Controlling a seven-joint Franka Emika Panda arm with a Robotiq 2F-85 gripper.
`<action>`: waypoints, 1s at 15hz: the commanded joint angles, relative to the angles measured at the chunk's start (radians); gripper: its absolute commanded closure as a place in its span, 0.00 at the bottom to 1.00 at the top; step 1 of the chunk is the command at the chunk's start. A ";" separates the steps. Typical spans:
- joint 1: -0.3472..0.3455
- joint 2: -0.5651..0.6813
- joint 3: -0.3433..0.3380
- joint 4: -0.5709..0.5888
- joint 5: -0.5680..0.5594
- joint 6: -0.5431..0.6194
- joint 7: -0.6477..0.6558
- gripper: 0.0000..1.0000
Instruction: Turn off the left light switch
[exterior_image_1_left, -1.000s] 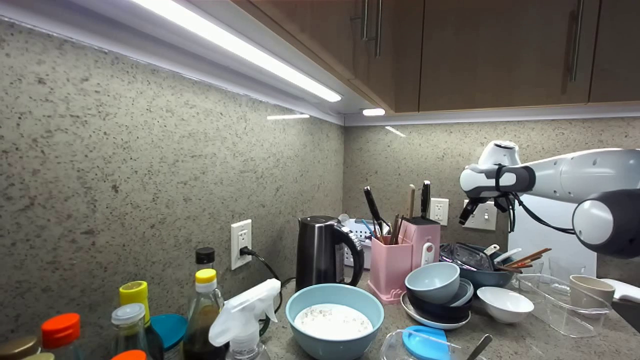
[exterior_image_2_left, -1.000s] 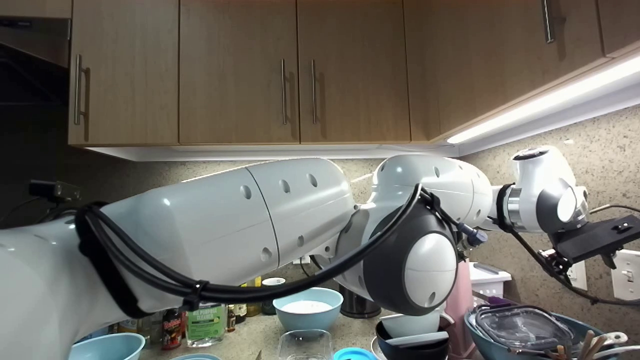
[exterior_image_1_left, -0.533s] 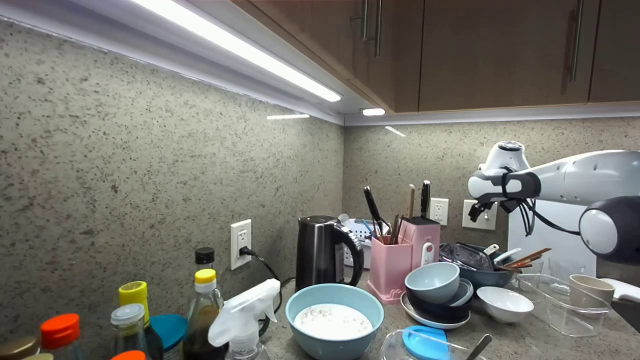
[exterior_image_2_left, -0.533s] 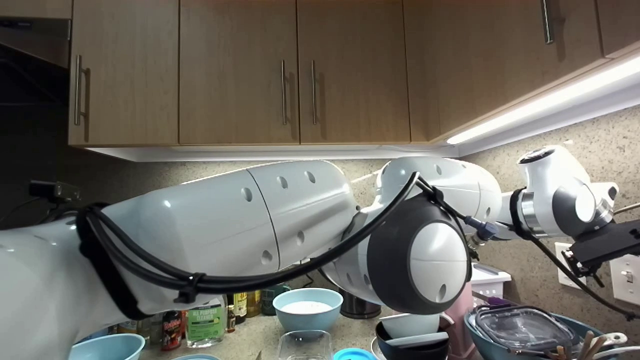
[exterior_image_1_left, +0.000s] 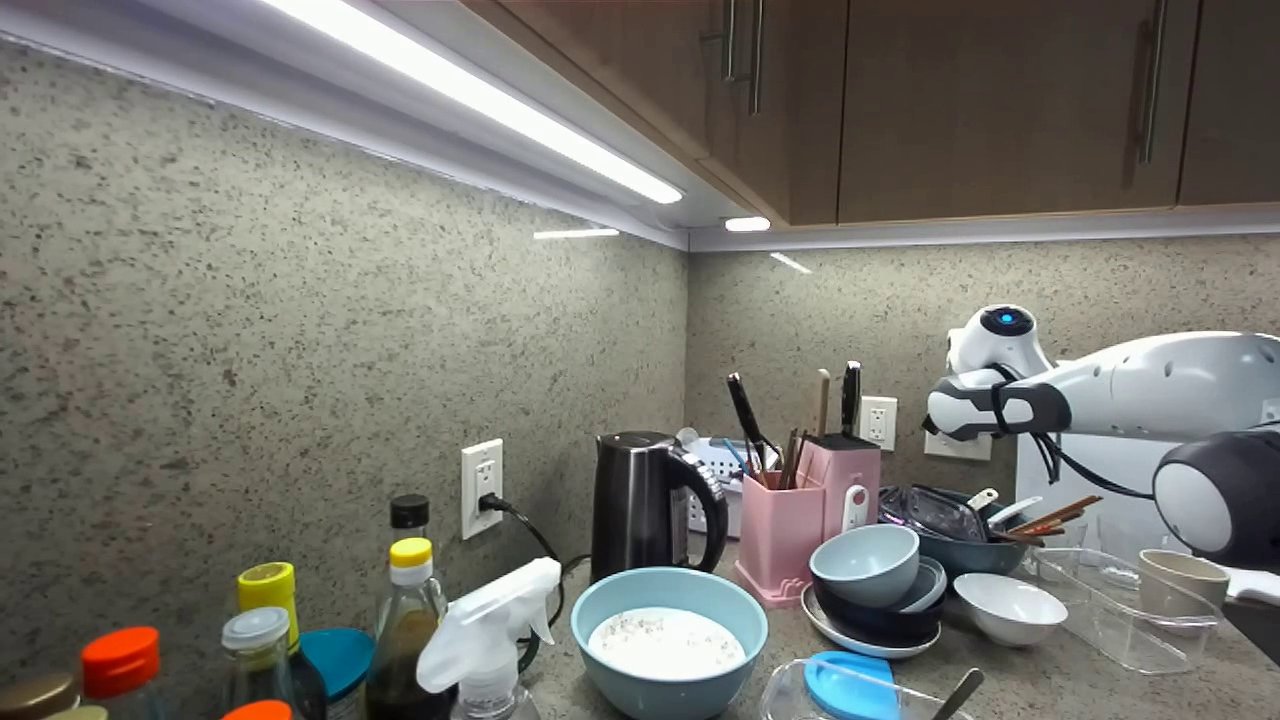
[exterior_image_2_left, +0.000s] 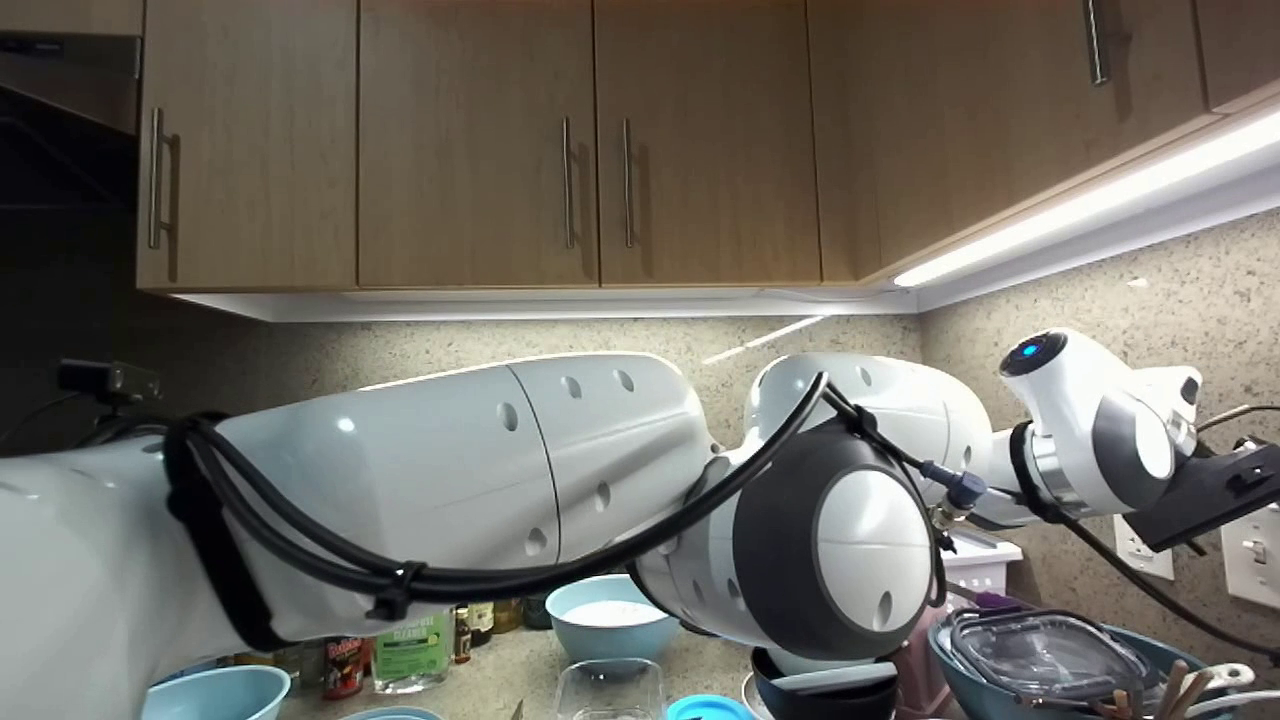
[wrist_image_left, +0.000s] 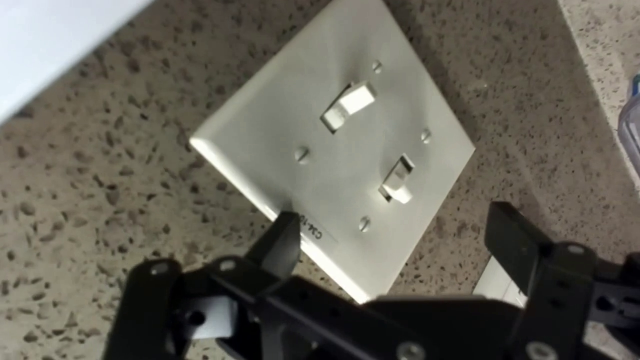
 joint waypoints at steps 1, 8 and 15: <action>0.004 -0.034 0.047 -0.050 0.003 -0.057 -0.053 0.00; 0.000 -0.034 0.129 -0.036 0.030 -0.331 -0.142 0.00; -0.001 -0.051 0.147 0.001 0.046 -0.313 -0.134 0.00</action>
